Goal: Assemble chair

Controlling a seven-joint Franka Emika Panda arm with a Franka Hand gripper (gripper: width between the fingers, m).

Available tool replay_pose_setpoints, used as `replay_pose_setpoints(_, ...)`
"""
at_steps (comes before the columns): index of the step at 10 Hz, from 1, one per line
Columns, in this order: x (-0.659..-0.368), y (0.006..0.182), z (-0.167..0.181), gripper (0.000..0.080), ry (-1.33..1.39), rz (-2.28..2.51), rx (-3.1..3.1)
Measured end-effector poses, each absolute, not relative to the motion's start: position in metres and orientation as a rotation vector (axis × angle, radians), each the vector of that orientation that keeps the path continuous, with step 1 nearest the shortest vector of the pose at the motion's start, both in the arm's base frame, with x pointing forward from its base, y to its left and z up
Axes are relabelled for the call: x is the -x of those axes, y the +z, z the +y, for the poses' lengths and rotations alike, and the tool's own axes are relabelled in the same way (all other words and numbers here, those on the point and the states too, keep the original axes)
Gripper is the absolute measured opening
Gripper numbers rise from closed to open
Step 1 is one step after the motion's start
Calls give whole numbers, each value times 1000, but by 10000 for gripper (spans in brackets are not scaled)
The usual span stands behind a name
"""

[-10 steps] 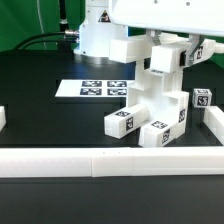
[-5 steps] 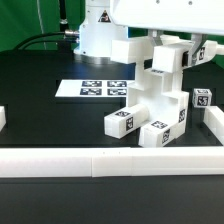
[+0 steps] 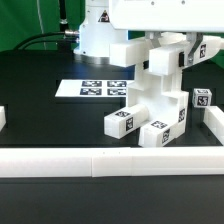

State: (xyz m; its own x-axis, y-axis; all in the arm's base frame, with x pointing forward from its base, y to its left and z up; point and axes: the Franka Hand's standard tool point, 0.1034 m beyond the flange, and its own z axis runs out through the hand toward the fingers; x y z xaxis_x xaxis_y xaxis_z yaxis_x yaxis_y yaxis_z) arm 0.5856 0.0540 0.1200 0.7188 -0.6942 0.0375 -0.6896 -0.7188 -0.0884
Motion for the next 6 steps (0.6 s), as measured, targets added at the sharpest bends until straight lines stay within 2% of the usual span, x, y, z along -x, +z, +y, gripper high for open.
replay_pose_setpoints(6,-585,119,48,284,-105,1137,2862)
